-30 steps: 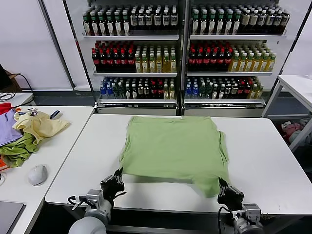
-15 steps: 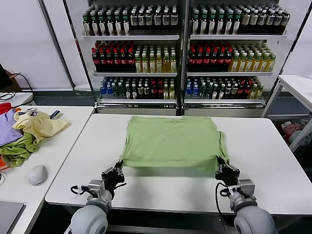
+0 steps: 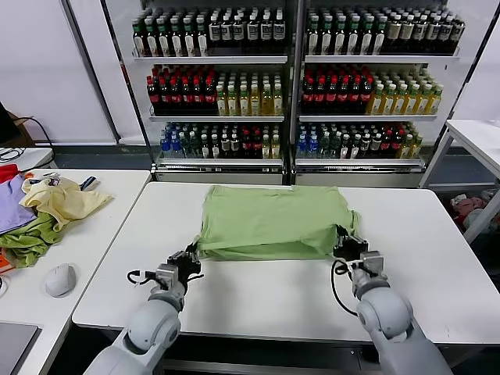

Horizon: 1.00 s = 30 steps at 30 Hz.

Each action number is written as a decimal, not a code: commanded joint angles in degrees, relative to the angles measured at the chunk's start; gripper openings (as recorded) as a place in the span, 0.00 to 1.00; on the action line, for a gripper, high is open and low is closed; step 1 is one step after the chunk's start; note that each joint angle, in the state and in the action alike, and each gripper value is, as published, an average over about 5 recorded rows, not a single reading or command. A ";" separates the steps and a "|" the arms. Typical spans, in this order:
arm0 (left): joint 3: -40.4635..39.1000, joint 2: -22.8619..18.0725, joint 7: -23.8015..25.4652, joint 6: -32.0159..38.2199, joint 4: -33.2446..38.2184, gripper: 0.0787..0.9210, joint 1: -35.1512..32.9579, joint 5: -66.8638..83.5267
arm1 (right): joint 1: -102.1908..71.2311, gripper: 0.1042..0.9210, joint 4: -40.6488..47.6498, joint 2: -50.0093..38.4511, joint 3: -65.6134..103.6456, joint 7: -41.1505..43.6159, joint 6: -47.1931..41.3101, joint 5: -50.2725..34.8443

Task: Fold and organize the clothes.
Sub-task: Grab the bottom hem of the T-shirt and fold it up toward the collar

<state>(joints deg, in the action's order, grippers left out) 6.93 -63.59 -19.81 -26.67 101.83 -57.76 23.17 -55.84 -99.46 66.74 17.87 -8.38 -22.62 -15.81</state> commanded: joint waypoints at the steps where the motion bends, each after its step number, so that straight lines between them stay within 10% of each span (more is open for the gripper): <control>1: -4.14 0.09 0.23 -2.38 -7.56 0.01 6.92 -3.54 | 5.79 0.01 6.48 0.18 -2.46 0.18 0.75 2.32; 12: -4.69 -0.66 0.50 -1.77 -8.57 0.23 7.70 -3.41 | 6.27 0.06 8.04 0.93 -4.34 3.02 2.62 10.80; 30: -1.39 -1.98 0.26 -0.86 -4.32 0.84 0.98 -1.12 | -9.50 0.68 -2.46 -0.70 7.12 0.38 -1.56 1.15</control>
<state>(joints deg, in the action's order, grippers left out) 5.05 -64.86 -19.60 -27.44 97.25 -54.93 20.92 -60.18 -99.05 66.22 20.64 -7.40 -21.86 -10.71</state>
